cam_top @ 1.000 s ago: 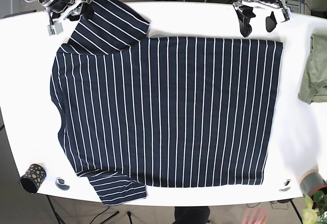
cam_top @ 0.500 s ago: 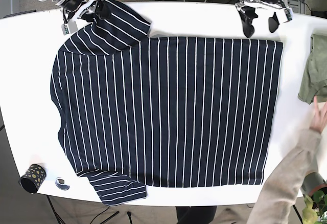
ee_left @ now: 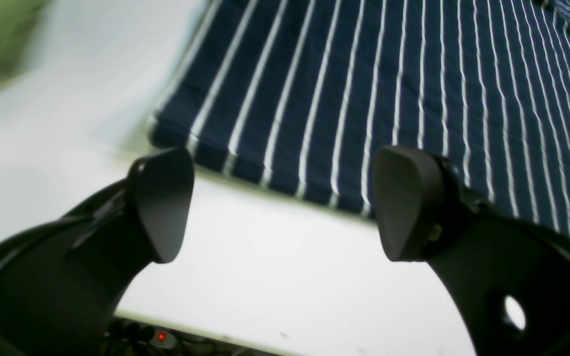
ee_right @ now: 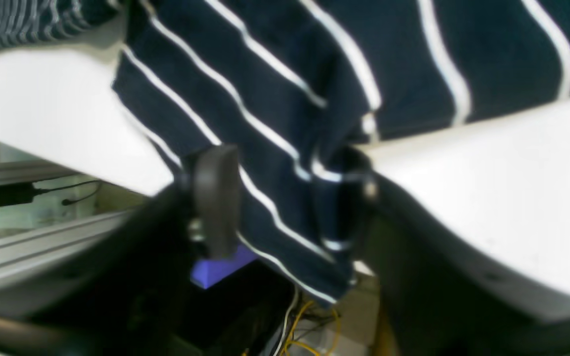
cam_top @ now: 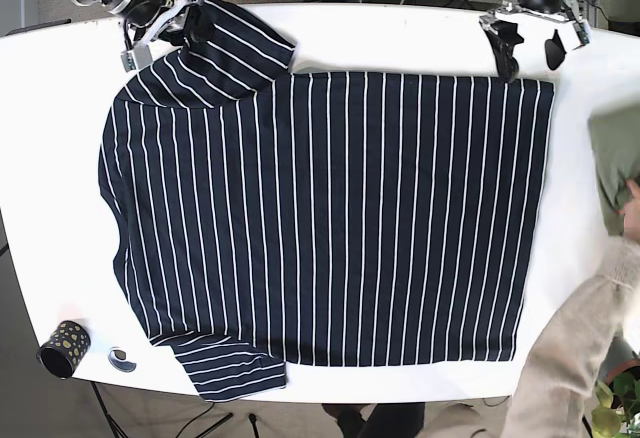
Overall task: Fold the T-shirt properly
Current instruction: 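Grasp the shoulder corners of the striped shirt with both grippers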
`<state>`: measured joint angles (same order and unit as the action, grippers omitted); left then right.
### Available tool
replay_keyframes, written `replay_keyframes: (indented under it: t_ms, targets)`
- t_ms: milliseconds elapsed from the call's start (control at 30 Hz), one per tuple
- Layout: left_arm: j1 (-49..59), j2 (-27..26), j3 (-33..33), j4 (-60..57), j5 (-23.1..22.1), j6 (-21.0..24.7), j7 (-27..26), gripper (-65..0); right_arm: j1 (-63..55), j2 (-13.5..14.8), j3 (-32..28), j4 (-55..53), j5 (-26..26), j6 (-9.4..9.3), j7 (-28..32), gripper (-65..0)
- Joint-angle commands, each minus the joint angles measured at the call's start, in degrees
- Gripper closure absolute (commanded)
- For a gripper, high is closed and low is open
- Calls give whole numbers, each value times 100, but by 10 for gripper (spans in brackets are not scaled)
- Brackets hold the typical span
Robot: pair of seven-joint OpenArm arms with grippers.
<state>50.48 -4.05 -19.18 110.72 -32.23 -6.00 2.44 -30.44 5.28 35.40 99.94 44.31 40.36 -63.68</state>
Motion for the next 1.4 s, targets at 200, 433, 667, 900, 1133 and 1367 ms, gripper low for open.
replay_keyframes:
  t_ms: [200, 433, 667, 900, 1133, 1367]
  targets:
    - [-850, 533, -1181, 89, -52, -81, 1704, -531, 59, 48, -1, 50, -119, -36, -151, -43]
    - [-1589, 621, -1981, 71, -8, -1004, 3031, -531, 59, 48, -1, 50, -128, -36, -151, 0]
    - [-1958, 638, -2403, -614, 1, -1075, 3673, -531, 68, 48, -1, 50, -128, -36, -151, 0]
    - [-2178, 331, -2403, -1318, -8, -1479, 3646, -531, 68, 39, -1, 50, -128, -36, -151, 0]
    - [-2476, 304, -2377, -1608, 10, -1725, 3690, -531, 147, 30, -1, 50, -128, -36, -151, 0]
    - [-2652, 304, -2166, -1766, 10, -1717, 3690, -525, 173, 22, -1, 50, -128, -36, -151, 0]
